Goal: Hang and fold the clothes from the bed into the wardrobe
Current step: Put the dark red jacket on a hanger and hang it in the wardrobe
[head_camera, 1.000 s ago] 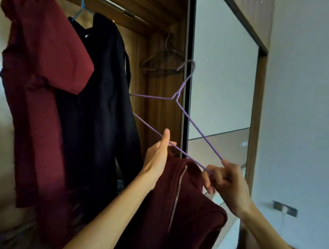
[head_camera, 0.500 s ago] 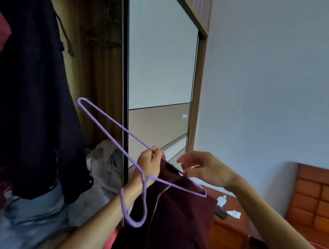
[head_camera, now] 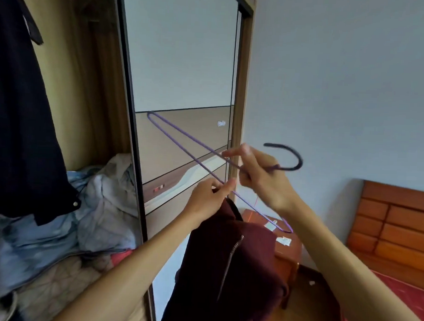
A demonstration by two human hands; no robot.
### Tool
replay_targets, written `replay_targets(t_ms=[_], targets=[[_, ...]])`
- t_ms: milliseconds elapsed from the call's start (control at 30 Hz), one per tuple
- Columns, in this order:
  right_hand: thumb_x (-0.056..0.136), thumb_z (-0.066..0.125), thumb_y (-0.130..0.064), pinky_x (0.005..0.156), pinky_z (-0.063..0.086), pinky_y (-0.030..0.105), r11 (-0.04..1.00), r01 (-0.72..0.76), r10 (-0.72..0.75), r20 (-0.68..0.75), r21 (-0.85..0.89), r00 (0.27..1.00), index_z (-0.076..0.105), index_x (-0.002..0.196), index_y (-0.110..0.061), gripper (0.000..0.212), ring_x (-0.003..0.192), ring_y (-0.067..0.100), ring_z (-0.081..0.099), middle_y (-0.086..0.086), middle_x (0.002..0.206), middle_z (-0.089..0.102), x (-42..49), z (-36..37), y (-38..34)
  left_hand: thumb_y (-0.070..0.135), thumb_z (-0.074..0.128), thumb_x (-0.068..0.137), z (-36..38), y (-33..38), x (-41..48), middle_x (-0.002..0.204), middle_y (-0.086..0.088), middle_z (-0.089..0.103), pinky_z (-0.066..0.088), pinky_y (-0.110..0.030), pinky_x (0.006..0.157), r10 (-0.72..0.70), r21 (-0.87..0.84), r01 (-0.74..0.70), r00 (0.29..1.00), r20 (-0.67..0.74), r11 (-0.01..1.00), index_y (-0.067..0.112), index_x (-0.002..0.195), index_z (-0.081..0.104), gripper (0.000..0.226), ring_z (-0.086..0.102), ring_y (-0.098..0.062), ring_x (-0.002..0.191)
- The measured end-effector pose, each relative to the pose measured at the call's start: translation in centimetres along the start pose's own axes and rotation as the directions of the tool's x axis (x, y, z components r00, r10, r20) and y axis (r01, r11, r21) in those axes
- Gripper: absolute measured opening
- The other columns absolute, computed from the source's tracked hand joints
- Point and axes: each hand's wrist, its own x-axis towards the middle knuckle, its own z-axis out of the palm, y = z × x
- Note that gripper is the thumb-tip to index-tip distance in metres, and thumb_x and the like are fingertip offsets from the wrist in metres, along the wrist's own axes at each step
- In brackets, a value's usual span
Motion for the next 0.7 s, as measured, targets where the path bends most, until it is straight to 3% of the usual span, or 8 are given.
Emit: replay_targets(t_ms=[67, 200, 267, 333, 433, 500, 567, 700], targets=[[0.103, 0.034, -0.049, 0.048, 0.03, 0.017, 0.996, -0.092, 0.092, -0.123, 0.003, 0.988, 0.072, 0.104, -0.02, 0.048, 0.048, 0.009, 0.034, 0.0, 0.053, 0.039, -0.1, -3.5, 1.1, 0.049, 0.069, 0.088, 0.4, -0.1, 0.5, 0.102, 0.002, 0.07, 0.046, -0.023, 0.077, -0.04, -0.045, 0.041, 0.999, 0.021, 0.998, 0.015, 0.092, 0.067, 0.035, 0.063, -0.011, 0.095], [0.102, 0.033, -0.05, 0.041, 0.019, 0.021, 0.94, -0.232, 0.254, -0.056, 0.251, 0.966, 0.072, 0.111, -0.013, 0.055, 0.044, 0.01, 0.026, 0.007, 0.068, 0.054, -3.4, -8.4, 4.7, 0.018, 0.066, 0.093, 1.2, 0.4, 1.2, 0.096, 0.003, 0.066, 0.042, -0.015, 0.068, -0.071, -0.108, 0.07, 0.997, -0.005, 0.992, 0.016, 0.096, 0.07, 0.005, 0.06, -0.013, 0.093], [0.102, 0.035, -0.047, 0.039, 0.017, 0.02, 0.91, -0.286, 0.316, -0.055, 0.301, 0.947, 0.072, 0.112, -0.011, 0.053, 0.044, 0.01, 0.023, 0.006, 0.072, 0.054, -5.5, -10.3, 6.7, 0.008, 0.064, 0.091, 2.5, 0.5, 0.9, 0.095, 0.005, 0.063, 0.042, -0.015, 0.065, -0.067, -0.028, 0.069, 0.996, 0.051, 0.997, 0.015, 0.1, 0.069, 0.013, 0.058, -0.009, 0.087], [0.1, 0.04, -0.046, 0.038, 0.018, 0.018, 0.881, -0.351, 0.388, -0.061, 0.317, 0.92, 0.073, 0.106, -0.009, 0.05, 0.042, 0.009, 0.024, 0.006, 0.07, 0.053, -8.0, -12.2, 8.7, 0.004, 0.061, 0.091, 4.4, -0.5, 0.2, 0.1, 0.005, 0.063, 0.044, -0.014, 0.069, -0.061, 0.082, 0.052, 0.993, 0.103, 0.995, 0.015, 0.103, 0.07, 0.02, 0.059, -0.008, 0.088], [0.095, 0.045, -0.045, 0.038, 0.016, 0.016, 0.829, -0.48, 0.505, -0.015, 0.285, 0.863, 0.073, 0.097, -0.005, 0.048, 0.04, 0.007, 0.026, 0.004, 0.062, 0.058, -12.7, -14.3, 11.5, 0.008, 0.061, 0.092, 5.5, -2.2, 0.2, 0.11, -0.002, 0.067, 0.046, -0.023, 0.079, -0.114, 0.109, 0.11, 0.993, 0.029, 0.988, 0.016, 0.107, 0.071, 0.019, 0.061, -0.019, 0.103], [0.087, 0.054, -0.057, 0.037, 0.017, 0.014, 0.803, -0.537, 0.541, 0.062, 0.258, 0.839, 0.076, 0.085, -0.011, 0.051, 0.037, 0.007, 0.026, 0.003, 0.057, 0.057, -15.8, -14.7, 13.5, 0.012, 0.062, 0.092, 5.7, -2.2, 0.5, 0.127, -0.007, 0.063, 0.046, -0.03, 0.096, -0.148, 0.16, 0.146, 0.989, 0.002, 0.976, 0.014, 0.122, 0.065, 0.03, 0.058, -0.022, 0.115], [0.08, 0.061, -0.067, 0.036, 0.02, 0.013, 0.791, -0.567, 0.552, 0.134, 0.23, 0.823, 0.077, 0.088, -0.009, 0.06, 0.036, 0.008, 0.027, 0.008, 0.06, 0.055, -18.2, -14.1, 15.6, 0.018, 0.064, 0.091, 6.4, -1.6, 0.6, 0.136, -0.008, 0.056, 0.044, -0.037, 0.105, -0.171, 0.215, 0.164, 0.985, 0.014, 0.963, 0.015, 0.134, 0.055, 0.043, 0.054, -0.024, 0.123], [0.104, 0.042, -0.036, 0.038, 0.026, 0.018, 0.796, -0.59, 0.572, 0.148, 0.135, 0.806, 0.076, 0.095, -0.007, 0.045, 0.038, 0.01, 0.034, 0.011, 0.062, 0.055, -19.8, -10.3, 17.7, 0.022, 0.067, 0.092, 9.7, 0.1, -0.8, 0.137, -0.007, 0.053, 0.04, -0.029, 0.096, -0.153, 0.27, 0.11, 0.978, 0.145, 0.957, 0.016, 0.135, 0.054, 0.045, 0.051, -0.024, 0.126]])
